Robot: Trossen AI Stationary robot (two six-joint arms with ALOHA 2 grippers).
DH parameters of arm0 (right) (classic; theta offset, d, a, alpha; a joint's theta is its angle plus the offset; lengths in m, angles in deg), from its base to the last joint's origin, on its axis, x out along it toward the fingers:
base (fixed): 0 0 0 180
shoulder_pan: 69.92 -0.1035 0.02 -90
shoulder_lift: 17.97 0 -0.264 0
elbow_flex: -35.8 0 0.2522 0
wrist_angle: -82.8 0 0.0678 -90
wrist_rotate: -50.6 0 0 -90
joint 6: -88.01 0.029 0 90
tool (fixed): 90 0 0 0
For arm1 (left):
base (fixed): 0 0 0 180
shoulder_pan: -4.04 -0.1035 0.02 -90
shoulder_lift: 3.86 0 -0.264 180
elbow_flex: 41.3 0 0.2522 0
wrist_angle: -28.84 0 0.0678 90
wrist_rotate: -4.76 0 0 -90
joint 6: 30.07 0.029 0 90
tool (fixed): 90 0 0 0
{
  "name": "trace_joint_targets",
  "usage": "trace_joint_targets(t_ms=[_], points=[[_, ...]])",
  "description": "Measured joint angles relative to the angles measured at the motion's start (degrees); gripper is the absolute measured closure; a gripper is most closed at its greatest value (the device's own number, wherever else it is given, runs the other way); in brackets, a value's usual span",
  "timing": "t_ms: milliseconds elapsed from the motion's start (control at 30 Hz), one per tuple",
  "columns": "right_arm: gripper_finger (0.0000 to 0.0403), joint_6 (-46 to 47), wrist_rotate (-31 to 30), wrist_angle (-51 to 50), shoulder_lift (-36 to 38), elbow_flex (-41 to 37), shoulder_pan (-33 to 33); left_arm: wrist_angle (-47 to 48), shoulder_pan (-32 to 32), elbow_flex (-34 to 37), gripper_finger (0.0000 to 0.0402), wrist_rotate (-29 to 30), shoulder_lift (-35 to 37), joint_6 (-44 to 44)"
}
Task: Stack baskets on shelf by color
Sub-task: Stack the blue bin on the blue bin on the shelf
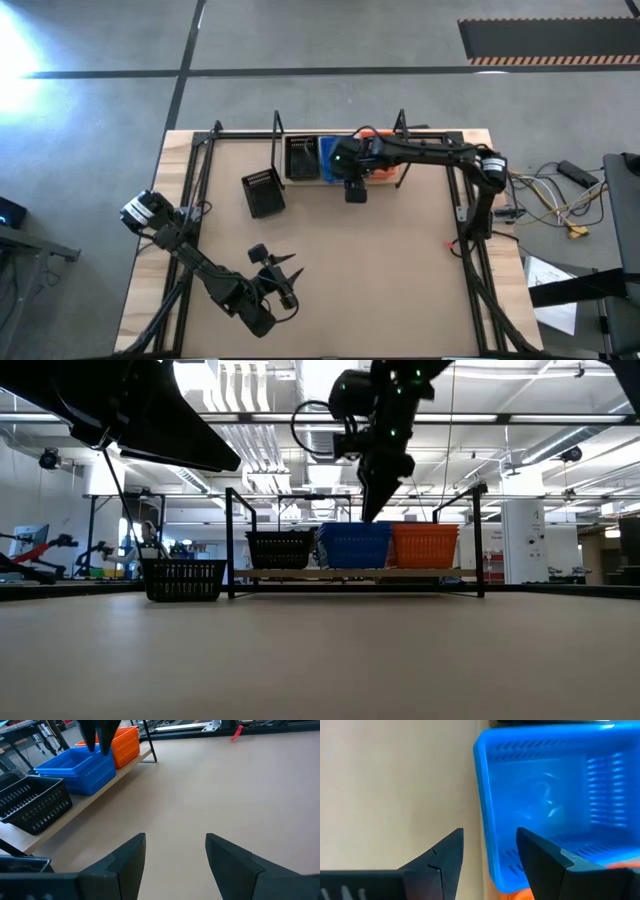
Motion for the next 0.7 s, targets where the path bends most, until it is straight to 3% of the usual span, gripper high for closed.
trace_joint_targets(t_ms=[200,567,700], points=[[0.0250,0.08,1.24,2.43,-1.41,-1.78,1.93,-0.02,-0.02,0.00,0.0210,0.00,0.00,0.01],[0.0380,3.73,1.46,3.44,-2.27,-1.67,2.69,-0.10,-0.04,0.00,0.0210,0.00,0.00,0.01],[0.0386,5.54,1.42,3.36,-2.25,-1.65,2.86,-0.20,-0.04,0.00,0.0210,0.00,0.00,0.02]])
